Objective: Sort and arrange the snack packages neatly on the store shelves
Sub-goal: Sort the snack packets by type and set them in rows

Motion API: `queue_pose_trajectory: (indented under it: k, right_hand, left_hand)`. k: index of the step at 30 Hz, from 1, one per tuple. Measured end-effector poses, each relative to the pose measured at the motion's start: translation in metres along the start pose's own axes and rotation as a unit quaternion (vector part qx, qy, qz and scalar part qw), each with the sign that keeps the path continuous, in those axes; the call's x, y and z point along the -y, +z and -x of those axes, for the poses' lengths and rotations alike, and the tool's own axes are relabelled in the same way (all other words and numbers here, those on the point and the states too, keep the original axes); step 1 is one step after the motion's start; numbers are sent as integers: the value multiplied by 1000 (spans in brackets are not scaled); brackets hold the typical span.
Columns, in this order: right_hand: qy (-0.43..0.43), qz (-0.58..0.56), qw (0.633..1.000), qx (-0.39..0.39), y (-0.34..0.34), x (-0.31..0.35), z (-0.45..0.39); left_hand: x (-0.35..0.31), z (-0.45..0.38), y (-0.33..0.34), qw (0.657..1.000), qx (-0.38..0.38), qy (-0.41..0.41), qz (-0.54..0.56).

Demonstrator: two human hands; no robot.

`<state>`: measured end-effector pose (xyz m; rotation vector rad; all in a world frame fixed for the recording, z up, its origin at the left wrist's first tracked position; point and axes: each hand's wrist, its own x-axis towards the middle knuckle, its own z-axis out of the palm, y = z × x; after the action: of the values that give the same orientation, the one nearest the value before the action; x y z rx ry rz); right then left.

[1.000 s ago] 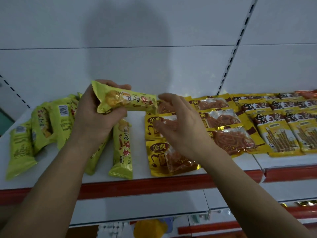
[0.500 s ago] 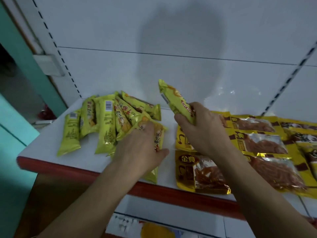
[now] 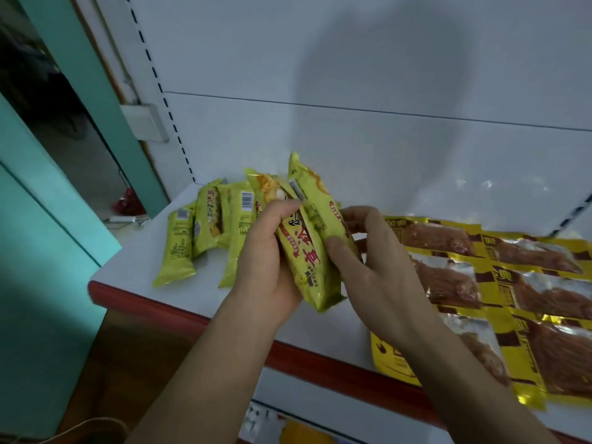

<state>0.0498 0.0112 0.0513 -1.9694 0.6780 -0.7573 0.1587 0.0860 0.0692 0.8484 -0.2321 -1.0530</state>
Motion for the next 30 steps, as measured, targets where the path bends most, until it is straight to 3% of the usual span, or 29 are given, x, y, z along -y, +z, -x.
queue_pose_trajectory:
  k: [5,10,13,15,20,25,30]
  right_hand:
    - [-51,78,996,7,16,31,-23]
    - [-14,72,997,-8,50,42,-53]
    - [33,189,981,35,83,39,-59]
    - [82,295,950,64,98,34,-61]
    - [123,373,916,87,132,28,-68]
    - [129,418,899,9,173,33,-70]
    - [119,412,903,-13,183,37,-64]
  left_hand:
    - [-42,-3,-21,999,1,22,-28]
    - [-124,-6,-77,992,-24,49,-118]
    - [-178,-9,-130,973,-68,40,-215]
    - [-197,-17,-164,954,-112,28,-278]
    - [-179,-38,-207,910,-139,-1,-391]
    - [-161,-53,-213,892,-81,27,-444]
    - [-164,-75,-207,871,-46,39,-488]
